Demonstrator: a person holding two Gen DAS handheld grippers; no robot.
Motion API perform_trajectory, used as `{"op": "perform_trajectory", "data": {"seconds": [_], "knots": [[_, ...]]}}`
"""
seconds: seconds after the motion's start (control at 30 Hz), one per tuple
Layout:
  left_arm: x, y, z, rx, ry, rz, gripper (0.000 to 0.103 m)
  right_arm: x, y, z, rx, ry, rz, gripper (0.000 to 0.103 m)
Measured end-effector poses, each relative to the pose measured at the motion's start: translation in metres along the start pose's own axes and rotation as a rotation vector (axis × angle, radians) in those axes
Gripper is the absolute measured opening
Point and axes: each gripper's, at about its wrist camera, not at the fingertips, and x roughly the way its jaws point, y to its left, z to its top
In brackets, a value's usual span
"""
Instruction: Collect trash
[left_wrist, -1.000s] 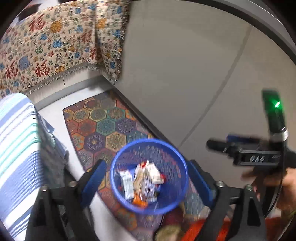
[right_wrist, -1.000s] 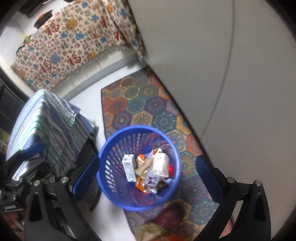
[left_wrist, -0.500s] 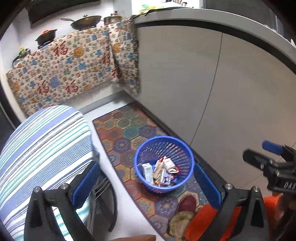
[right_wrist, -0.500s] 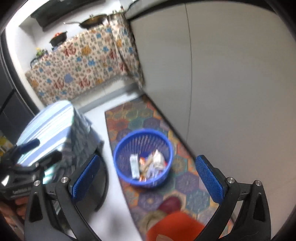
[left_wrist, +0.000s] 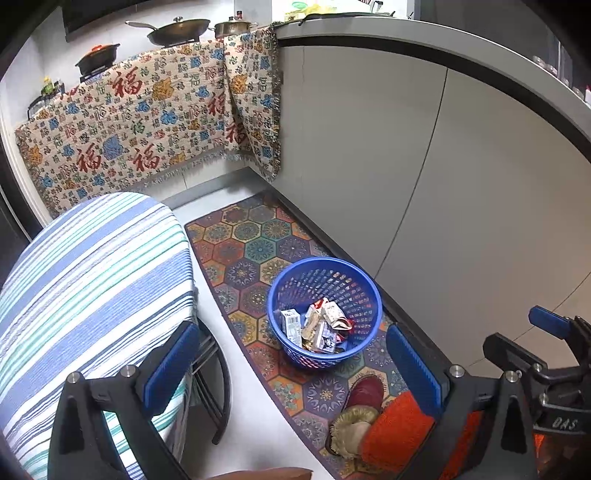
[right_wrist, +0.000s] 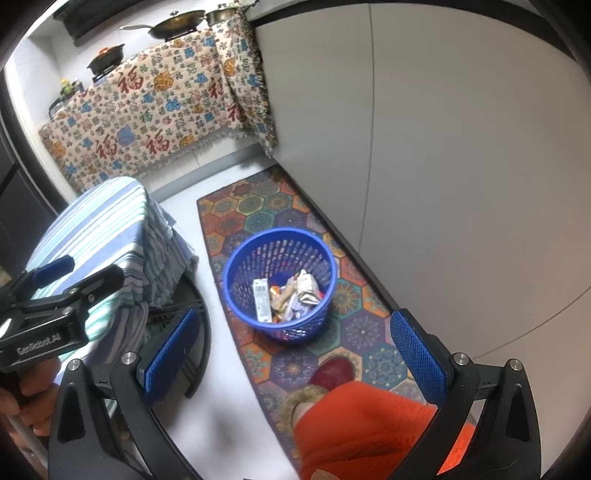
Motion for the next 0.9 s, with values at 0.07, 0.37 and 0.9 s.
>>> {"op": "perform_trajectory", "data": {"seconds": [0.07,0.37,0.9], "knots": [[-0.001,0.001,0.000,-0.001,-0.001,0.002,0.103,-0.002,0.005,-0.001,-0.010,-0.001,0.000,0.103],[-0.003,0.004,0.000,-0.013,0.009,0.003,0.103,-0.005,0.012,-0.004,-0.011,0.002,-0.005,0.103],[-0.005,0.004,0.001,-0.017,0.008,0.003,0.103,-0.011,0.017,-0.004,-0.028,-0.012,0.000,0.103]]}}
